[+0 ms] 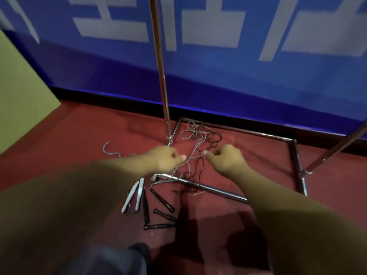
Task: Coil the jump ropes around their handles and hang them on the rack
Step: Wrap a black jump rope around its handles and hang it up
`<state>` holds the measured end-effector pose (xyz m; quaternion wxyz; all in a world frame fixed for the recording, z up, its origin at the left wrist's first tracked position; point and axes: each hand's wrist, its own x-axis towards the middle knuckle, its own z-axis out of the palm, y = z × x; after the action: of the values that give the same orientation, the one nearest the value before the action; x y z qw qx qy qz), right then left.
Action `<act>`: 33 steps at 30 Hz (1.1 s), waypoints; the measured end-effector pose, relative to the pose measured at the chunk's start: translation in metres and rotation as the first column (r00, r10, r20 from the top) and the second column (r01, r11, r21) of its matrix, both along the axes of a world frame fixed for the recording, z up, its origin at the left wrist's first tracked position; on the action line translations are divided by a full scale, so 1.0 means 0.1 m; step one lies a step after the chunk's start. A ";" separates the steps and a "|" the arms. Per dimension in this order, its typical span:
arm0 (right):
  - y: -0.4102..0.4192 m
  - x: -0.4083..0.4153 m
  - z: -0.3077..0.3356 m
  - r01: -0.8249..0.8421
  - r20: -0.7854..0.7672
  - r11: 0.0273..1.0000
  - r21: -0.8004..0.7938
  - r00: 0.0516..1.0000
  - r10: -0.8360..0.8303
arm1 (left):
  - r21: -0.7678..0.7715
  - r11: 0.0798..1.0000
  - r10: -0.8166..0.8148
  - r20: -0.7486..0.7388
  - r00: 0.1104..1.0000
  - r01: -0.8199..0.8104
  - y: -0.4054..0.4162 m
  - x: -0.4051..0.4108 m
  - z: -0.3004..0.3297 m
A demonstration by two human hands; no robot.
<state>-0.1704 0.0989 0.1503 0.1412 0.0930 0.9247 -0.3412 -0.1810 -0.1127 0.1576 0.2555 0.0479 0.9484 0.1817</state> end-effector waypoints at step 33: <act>-0.60 0.82 -2.75 0.525 0.465 0.834 -0.170 0.789 -0.402 | -0.198 0.967 -0.147 0.076 0.986 0.159 -0.34 0.90 -2.73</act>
<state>-0.0884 0.0390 -0.1244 0.2549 0.3673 0.7611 -0.4699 -0.0909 -0.1464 -0.1154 0.3009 0.0889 0.9473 0.0649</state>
